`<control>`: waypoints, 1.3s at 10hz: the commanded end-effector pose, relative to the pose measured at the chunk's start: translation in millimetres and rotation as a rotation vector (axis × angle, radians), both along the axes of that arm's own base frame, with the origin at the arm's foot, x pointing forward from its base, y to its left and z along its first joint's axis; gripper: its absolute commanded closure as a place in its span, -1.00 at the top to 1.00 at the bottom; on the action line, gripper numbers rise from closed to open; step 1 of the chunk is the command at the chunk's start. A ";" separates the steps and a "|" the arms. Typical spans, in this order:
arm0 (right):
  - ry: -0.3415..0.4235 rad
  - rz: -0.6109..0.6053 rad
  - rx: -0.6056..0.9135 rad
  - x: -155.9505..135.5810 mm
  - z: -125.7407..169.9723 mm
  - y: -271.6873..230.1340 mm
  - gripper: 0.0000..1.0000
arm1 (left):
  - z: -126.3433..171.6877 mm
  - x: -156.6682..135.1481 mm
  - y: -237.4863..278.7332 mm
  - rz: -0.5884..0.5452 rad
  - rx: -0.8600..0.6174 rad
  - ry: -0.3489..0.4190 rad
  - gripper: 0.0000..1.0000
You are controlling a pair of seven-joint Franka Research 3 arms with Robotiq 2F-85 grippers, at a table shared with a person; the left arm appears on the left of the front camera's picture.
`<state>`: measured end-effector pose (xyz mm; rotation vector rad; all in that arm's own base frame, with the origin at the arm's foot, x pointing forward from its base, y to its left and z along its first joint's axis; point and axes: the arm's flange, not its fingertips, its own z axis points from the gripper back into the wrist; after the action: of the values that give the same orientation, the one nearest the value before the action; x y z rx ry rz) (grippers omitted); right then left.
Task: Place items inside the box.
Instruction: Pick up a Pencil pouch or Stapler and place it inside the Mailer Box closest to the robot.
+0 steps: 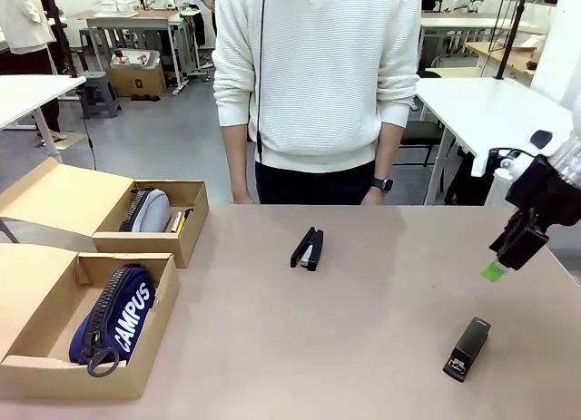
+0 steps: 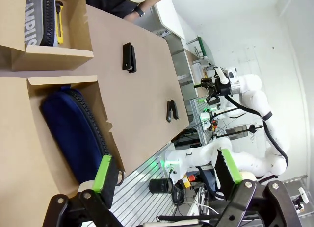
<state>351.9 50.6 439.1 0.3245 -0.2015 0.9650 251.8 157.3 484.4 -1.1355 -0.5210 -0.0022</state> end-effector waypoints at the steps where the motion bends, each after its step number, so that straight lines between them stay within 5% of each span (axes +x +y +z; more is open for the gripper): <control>1: 0.109 0.469 0.169 -0.6 -9.1 -2.8 1.00 | 0.8 0.3 -0.5 0.007 -0.011 -0.009 1.00; 2: 0.146 0.614 0.179 -8.9 -14.1 -12.6 1.00 | 0.8 0.3 -0.5 0.007 -0.011 -0.009 1.00; 4: 0.099 0.893 0.113 -30.4 -33.5 -9.9 1.00 | 0.8 0.3 -0.5 0.007 -0.011 -0.009 1.00; 9: -0.157 0.802 -0.054 -38.5 -101.4 19.6 1.00 | 0.8 0.3 -0.5 0.007 -0.011 -0.009 1.00; 10: -0.162 0.773 -0.095 -38.0 -109.9 19.2 1.00 | 0.8 0.3 -0.5 0.007 -0.011 -0.009 1.00; 12: 0.004 0.919 -0.063 -47.1 -121.8 11.3 1.00 | 0.8 0.3 -0.5 0.007 -0.011 -0.009 1.00; 13: 0.020 0.961 -0.030 -48.9 -121.7 8.1 1.00 | 0.8 0.3 -0.5 0.007 -0.011 -0.009 1.00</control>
<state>364.2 73.2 340.1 0.3653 -0.0440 1.8370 251.8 157.2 484.3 -1.1357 -0.5207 -0.0021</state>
